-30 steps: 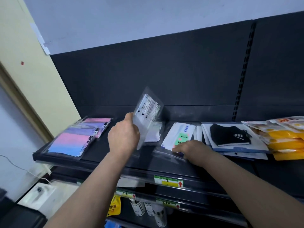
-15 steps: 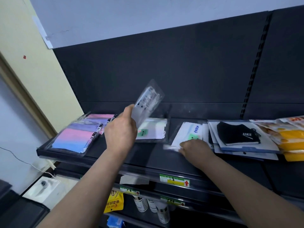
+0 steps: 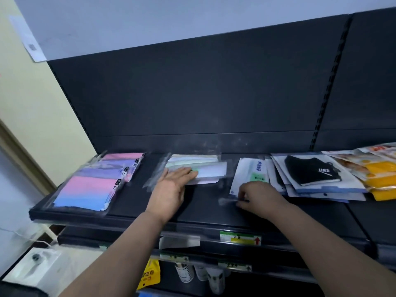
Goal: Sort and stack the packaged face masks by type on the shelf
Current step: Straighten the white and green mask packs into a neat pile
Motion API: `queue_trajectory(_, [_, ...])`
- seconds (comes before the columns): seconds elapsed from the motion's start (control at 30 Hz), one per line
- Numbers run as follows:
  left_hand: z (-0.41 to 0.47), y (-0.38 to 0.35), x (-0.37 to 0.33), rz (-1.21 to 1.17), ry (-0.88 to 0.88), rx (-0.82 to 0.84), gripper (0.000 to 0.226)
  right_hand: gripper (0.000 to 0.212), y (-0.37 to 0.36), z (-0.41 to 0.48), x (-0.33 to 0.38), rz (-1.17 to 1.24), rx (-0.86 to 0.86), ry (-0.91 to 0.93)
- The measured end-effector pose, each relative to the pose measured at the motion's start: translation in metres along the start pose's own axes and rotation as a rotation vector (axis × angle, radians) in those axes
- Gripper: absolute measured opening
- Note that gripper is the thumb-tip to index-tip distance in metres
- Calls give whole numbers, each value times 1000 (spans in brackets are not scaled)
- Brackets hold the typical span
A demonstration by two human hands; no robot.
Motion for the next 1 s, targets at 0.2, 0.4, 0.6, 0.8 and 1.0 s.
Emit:
queue_trajectory(0.2, [-10,-19,28,-149,114,269,47,12,19,-3,-3,141,-311,-154])
queue_trajectory(0.4, [-6,-38,25,-37,63,519,43,16,70,-28,4,317,-717,-201])
queue_trajectory(0.6, [14,-1,-10,-1218,433,280,44,23,61,-15,65,556,-547,21])
queue_trajectory(0.8, [16,-3,-2,-1454,656,89,35,18,29,-3,52,764,-449,34])
queue_trajectory(1.0, [-3,16,76,-936,648,285,36,56,7,9,54,356,-270,-102])
Point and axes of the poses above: each hand's wrist, its own z-axis towards the middle knuckle, its own y-axis out of the back of the hand, x = y × z, the point moved 5 cm from there along z, towards the middle knuckle, and after that the axes turned 14 degrees about x, right-handed, at the moved point
